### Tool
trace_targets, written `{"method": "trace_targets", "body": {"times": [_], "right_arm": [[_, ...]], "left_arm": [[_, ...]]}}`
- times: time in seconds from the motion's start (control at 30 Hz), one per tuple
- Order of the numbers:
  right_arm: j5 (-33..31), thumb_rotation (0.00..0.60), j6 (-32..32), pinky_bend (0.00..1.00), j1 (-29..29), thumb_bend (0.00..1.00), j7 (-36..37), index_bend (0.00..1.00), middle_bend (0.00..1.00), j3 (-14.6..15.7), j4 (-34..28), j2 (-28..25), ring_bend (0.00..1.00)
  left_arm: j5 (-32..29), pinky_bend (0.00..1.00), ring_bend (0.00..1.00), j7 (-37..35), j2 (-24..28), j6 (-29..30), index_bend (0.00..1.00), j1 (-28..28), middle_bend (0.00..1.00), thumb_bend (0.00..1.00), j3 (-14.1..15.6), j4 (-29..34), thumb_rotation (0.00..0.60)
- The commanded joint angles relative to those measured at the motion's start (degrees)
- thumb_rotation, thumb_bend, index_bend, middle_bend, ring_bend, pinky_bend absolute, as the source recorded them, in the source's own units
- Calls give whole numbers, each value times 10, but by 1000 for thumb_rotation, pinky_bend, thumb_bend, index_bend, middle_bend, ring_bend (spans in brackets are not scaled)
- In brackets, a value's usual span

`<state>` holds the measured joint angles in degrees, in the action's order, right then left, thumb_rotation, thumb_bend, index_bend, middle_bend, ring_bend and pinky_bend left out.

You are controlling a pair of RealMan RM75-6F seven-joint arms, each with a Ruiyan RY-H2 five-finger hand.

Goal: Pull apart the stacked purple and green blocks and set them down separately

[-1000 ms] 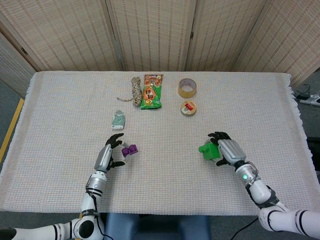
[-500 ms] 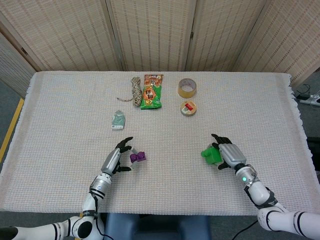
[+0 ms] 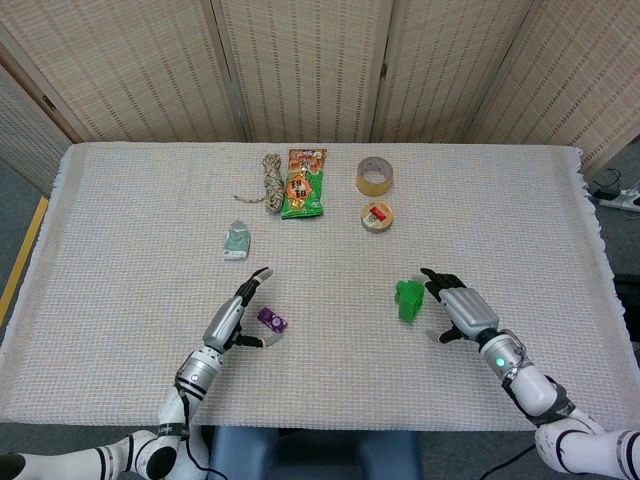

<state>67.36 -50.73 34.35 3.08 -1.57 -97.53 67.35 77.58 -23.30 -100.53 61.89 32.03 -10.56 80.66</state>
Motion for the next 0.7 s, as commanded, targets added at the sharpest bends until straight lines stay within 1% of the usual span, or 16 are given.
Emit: {"method": "trace_targets", "body": {"times": [0.03, 0.07, 0.13, 0.17, 0.23, 0.27, 0.33, 0.37, 0.43, 0.5, 0.53, 0.63, 0.7], "right_arm": [[81, 600, -103, 0, -48, 331, -45, 0, 0, 15, -35, -33, 0], [90, 600, -122, 0, -57, 332, -61, 0, 0, 18, -37, -34, 0], [115, 600, -205, 0, -97, 332, -144, 0, 0, 29, -43, -30, 0], [121, 600, -238, 0, -113, 332, -177, 0, 0, 31, -44, -24, 0], [137, 600, -302, 0, -145, 332, -225, 0, 0, 32, -37, -6, 0], [148, 600, -345, 0, -166, 332, -249, 0, 0, 31, -25, 8, 0], [163, 600, -393, 0, -193, 331, -264, 0, 0, 30, -3, 28, 0], [169, 600, -411, 0, -207, 331, -257, 0, 0, 33, 7, 35, 0], [175, 600, -422, 0, -224, 332, -239, 0, 0, 41, 18, 37, 0], [182, 600, -430, 0, -238, 332, -228, 0, 0, 47, 32, 37, 0], [184, 600, -433, 0, -244, 332, -225, 0, 0, 49, 39, 38, 0], [187, 600, -429, 0, -257, 332, -203, 0, 0, 54, 56, 42, 0], [189, 600, -416, 0, -257, 332, -199, 0, 0, 56, 54, 34, 0]], "left_arm": [[87, 0, 0, 15, 77, 35, 0, -10, 0, 235, 45, 38, 600], [96, 0, 0, 18, 92, 39, 0, -12, 0, 236, 52, 45, 600], [128, 0, 0, 44, 159, 54, 0, -26, 0, 236, 81, 77, 600], [135, 0, 0, 59, 184, 61, 0, -33, 0, 236, 91, 88, 600], [143, 0, 0, 91, 232, 75, 0, -50, 0, 237, 109, 112, 600], [145, 0, 0, 113, 261, 85, 0, -62, 0, 237, 119, 126, 600], [139, 0, 0, 158, 296, 107, 0, -84, 0, 237, 130, 139, 600], [138, 0, 0, 196, 309, 132, 0, -102, 0, 237, 132, 139, 600], [138, 0, 0, 259, 313, 180, 0, -132, 0, 237, 133, 127, 600], [141, 0, 0, 303, 309, 228, 0, -165, 0, 236, 137, 112, 600], [144, 0, 0, 305, 306, 244, 0, -178, 0, 236, 141, 107, 600], [150, 0, 0, 276, 291, 286, 0, -213, 0, 236, 150, 74, 600], [149, 0, 0, 264, 280, 300, 0, -226, 0, 236, 149, 50, 600]]}}
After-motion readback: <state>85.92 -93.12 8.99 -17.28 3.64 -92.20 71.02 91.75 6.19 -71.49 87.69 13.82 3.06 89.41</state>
